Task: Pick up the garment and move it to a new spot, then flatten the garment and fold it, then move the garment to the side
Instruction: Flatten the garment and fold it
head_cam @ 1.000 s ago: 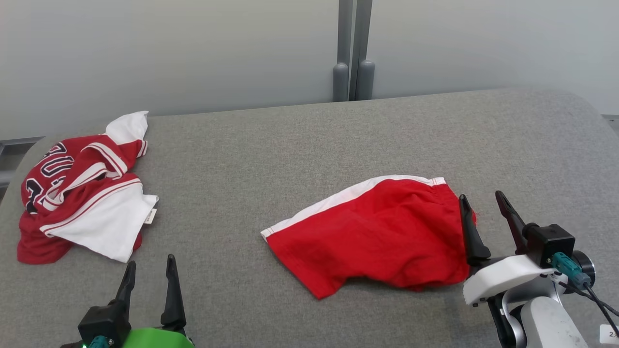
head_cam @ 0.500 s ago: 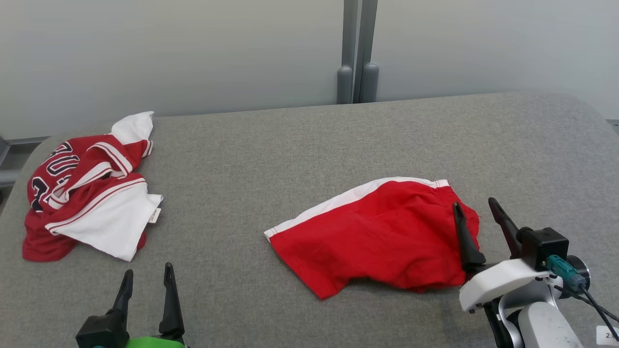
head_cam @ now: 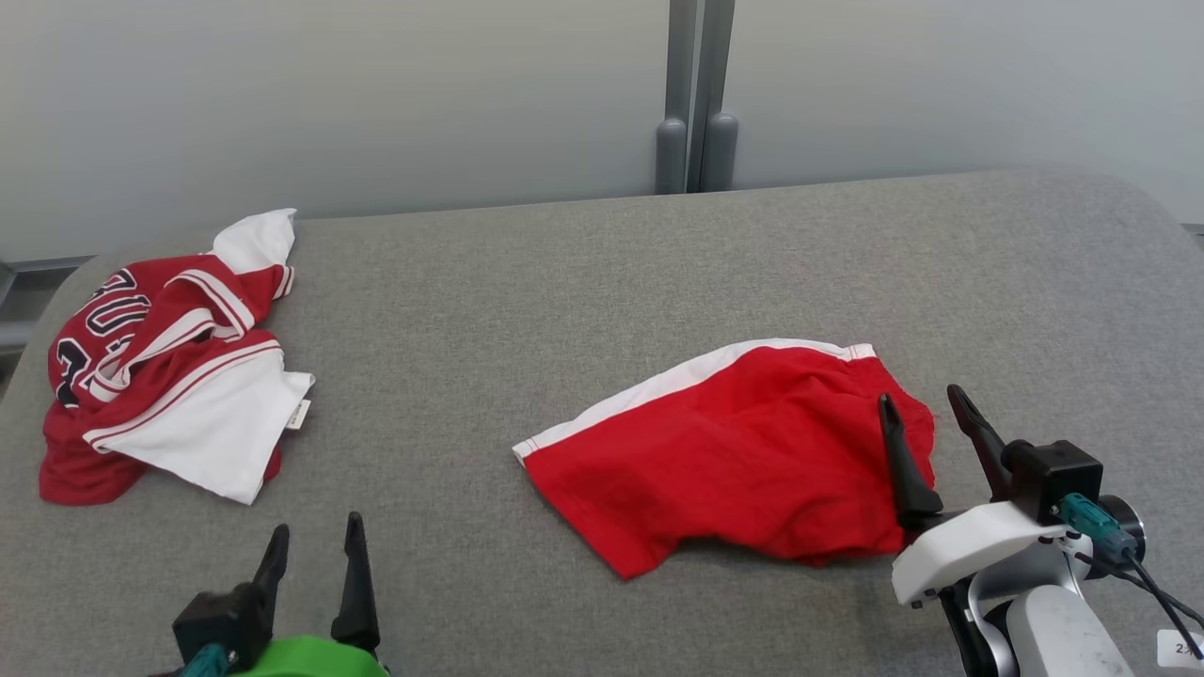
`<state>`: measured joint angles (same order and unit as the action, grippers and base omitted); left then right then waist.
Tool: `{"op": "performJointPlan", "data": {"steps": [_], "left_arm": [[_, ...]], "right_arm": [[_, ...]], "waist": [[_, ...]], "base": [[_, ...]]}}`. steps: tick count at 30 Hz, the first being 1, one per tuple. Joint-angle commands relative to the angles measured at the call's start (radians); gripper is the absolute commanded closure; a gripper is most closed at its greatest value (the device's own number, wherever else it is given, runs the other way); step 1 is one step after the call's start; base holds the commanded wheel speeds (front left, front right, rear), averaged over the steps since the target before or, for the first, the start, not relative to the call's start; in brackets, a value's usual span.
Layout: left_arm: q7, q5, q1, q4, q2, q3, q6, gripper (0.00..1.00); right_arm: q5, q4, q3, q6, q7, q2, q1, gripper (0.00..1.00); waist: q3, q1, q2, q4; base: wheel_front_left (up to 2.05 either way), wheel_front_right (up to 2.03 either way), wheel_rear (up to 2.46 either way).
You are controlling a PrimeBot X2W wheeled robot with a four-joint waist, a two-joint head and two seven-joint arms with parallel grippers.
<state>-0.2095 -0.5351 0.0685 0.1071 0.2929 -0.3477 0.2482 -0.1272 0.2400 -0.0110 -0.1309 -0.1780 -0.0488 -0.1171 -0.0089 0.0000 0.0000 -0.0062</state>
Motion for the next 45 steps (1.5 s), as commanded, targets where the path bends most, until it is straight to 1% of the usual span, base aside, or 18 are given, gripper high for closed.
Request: {"op": "performJointPlan", "data": {"steps": [1,8,10,16,19,21,26,30,33,40,45], "left_arm": [[0.009,-0.01,-0.026,0.005,-0.005,-0.002,-0.007,0.0],[0.135,-0.085,-0.142,0.051,-0.042,-0.029,-0.067,0.0],[0.182,-0.111,-0.181,0.076,-0.058,-0.036,-0.074,0.0],[0.318,-0.205,-0.303,0.166,-0.128,-0.039,-0.091,0.0],[0.385,-0.246,-0.361,0.21,-0.149,-0.039,-0.099,0.0],[0.422,-0.263,-0.395,0.237,-0.162,-0.038,-0.096,0.0],[0.484,-0.266,-0.46,0.299,-0.164,-0.05,-0.08,0.0],[0.531,-0.291,-0.497,0.333,-0.174,-0.05,-0.072,0.0],[0.538,-0.289,-0.509,0.34,-0.174,-0.053,-0.069,0.0],[0.565,-0.287,-0.539,0.387,-0.171,-0.053,-0.036,0.0],[0.569,-0.299,-0.554,0.409,-0.177,-0.045,-0.028,0.0]], "right_arm": [[0.003,0.003,0.001,0.0,-0.004,-0.003,-0.009,0.0],[0.007,0.0,-0.004,0.0,-0.006,-0.003,-0.026,0.0],[0.008,0.001,-0.005,0.0,-0.008,-0.003,-0.033,0.0],[0.01,0.001,-0.011,0.0,-0.011,-0.003,-0.057,0.0],[0.011,0.003,-0.012,0.0,-0.015,-0.003,-0.071,0.0],[0.013,0.004,-0.012,0.0,-0.019,-0.003,-0.079,0.0],[0.009,0.008,-0.013,0.0,-0.027,-0.003,-0.096,0.0],[0.01,0.015,-0.007,0.0,-0.037,-0.003,-0.105,0.0],[0.009,0.017,-0.006,0.0,-0.039,-0.003,-0.112,0.0],[0.003,0.025,-0.013,0.0,-0.05,-0.003,-0.124,0.0],[0.003,0.029,-0.015,0.0,-0.056,-0.003,-0.135,0.0]], "waist": [[0.003,0.0,0.0,-0.001],[0.039,0.0,0.0,-0.01],[0.051,0.0,0.0,-0.014],[0.094,0.0,0.0,-0.03],[0.115,0.0,0.0,-0.043],[0.129,0.0,0.0,-0.052],[0.162,0.0,0.0,-0.074],[0.186,0.0,0.0,-0.086],[0.194,0.0,0.0,-0.089],[0.218,0.0,0.0,-0.099],[0.23,0.0,0.0,-0.102]], "base": [[0.0,0.0,0.0],[0.0,0.0,0.0],[0.0,0.0,0.0],[0.0,0.0,0.0],[0.0,0.0,0.0],[0.0,0.0,0.0],[0.0,0.0,0.0],[0.0,0.0,0.0],[0.0,0.0,0.0],[0.0,0.0,0.0],[0.0,0.0,0.0]]}}
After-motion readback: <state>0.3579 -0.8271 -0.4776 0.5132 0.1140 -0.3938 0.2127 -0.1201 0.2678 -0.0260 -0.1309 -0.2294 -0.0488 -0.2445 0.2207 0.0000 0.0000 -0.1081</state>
